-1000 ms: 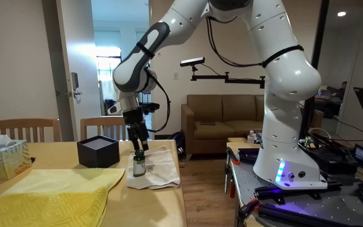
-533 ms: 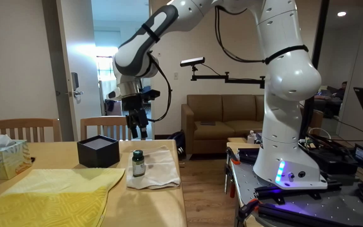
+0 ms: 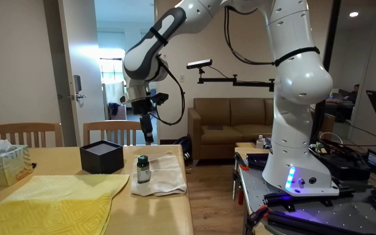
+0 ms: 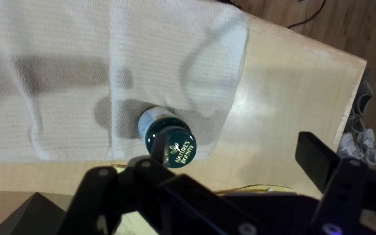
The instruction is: Pick the bottle and put it in the box, then pick the box and put it on the cloth
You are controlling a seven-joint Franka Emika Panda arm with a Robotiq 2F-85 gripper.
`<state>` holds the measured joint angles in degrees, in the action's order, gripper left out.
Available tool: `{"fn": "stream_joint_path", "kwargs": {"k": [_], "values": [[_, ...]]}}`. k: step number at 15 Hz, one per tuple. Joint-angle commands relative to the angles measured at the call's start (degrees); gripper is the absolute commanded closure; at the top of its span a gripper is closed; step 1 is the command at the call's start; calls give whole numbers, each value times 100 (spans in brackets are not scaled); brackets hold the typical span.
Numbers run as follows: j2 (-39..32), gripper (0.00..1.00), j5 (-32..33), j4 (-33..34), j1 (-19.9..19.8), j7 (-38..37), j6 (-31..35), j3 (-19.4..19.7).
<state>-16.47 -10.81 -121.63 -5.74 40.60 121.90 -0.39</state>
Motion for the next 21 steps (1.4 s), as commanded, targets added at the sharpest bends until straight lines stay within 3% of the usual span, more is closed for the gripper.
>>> {"fn": "stream_joint_path", "kwargs": {"k": [1,7,13,17,18,19,21], "values": [[-403,0,77,212,35,-664,208,-4],[-1046,0,508,710,152,-1643,119,-13],[-1550,0,631,1246,76,-1506,-403,-150],[-1778,0,681,1472,70,-1507,-413,-137],[-1812,25,717,1504,69,-1494,-374,-134],[-1819,26,782,1492,86,-1530,-290,-116],[-1847,40,839,1525,60,-1480,-303,-133]]}}
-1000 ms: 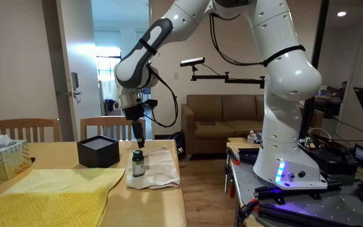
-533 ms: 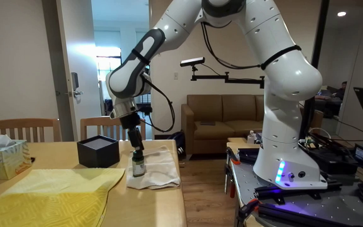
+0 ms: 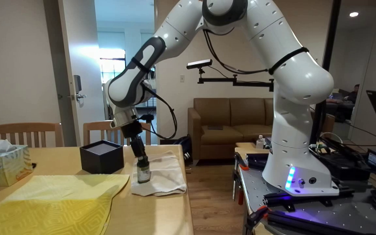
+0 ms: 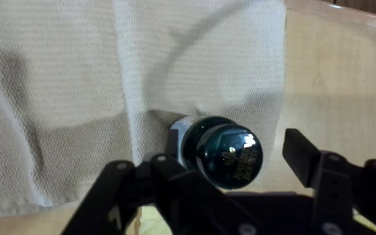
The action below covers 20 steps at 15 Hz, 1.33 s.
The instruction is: Pick the bottle and put it in the box, then pick the box and put it on the cloth
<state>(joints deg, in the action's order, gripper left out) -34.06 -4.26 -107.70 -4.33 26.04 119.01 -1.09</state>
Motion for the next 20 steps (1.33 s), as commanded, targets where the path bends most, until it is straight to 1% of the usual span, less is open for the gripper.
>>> {"fn": "stream_joint_path", "kwargs": {"k": [1,3,4,5,6,9,11,14,18,20], "values": [[-49,48,211,142,-88,3,-74,-75],[-21,59,227,136,-100,5,-118,-78],[-6,67,241,131,-103,31,-114,-85],[12,70,256,129,-107,59,-116,-94],[27,72,261,128,-108,72,-133,-102],[184,72,318,55,-95,182,-136,-137],[396,72,420,-16,-38,124,-108,-129],[798,72,645,-139,41,50,-49,-117],[1314,72,873,-161,99,24,-140,-87],[1533,72,999,-144,102,154,-199,-92]]}}
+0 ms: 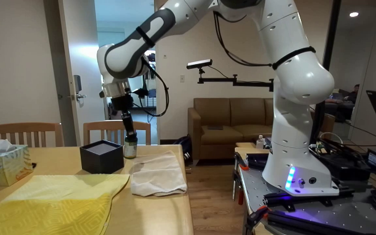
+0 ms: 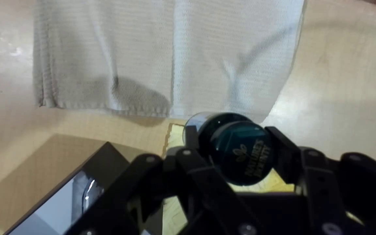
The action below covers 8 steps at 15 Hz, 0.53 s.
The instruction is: Pick the bottle and put it in the box, then pick the box and put it on the cloth
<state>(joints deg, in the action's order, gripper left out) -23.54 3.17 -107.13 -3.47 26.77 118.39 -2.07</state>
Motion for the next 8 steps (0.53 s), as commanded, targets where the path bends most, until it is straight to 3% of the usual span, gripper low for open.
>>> {"fn": "stream_joint_path", "kwargs": {"k": [1,8], "values": [[559,72,313,-164,12,156,-188,1],[505,72,674,504,3,552,-73,53]]}}
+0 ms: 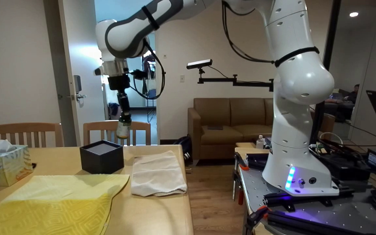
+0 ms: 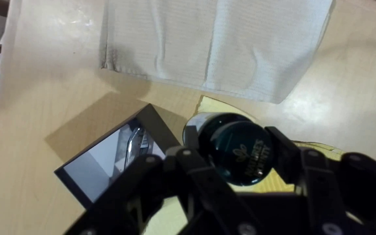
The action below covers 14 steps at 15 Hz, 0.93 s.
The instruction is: Pick the bottle and put it in the box, then pick the box and put it on the cloth
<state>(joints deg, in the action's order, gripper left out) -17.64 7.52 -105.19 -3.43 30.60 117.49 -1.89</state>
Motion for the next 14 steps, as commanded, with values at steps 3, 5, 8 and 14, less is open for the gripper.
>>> {"fn": "stream_joint_path", "kwargs": {"k": [3,5,8,14], "values": [[-340,72,435,738,7,174,-36,69],[-574,72,404,1099,-24,258,-175,64],[-1066,72,128,1835,-142,693,-517,-26],[-2547,72,-184,3745,-246,1442,-1658,-134]]}}
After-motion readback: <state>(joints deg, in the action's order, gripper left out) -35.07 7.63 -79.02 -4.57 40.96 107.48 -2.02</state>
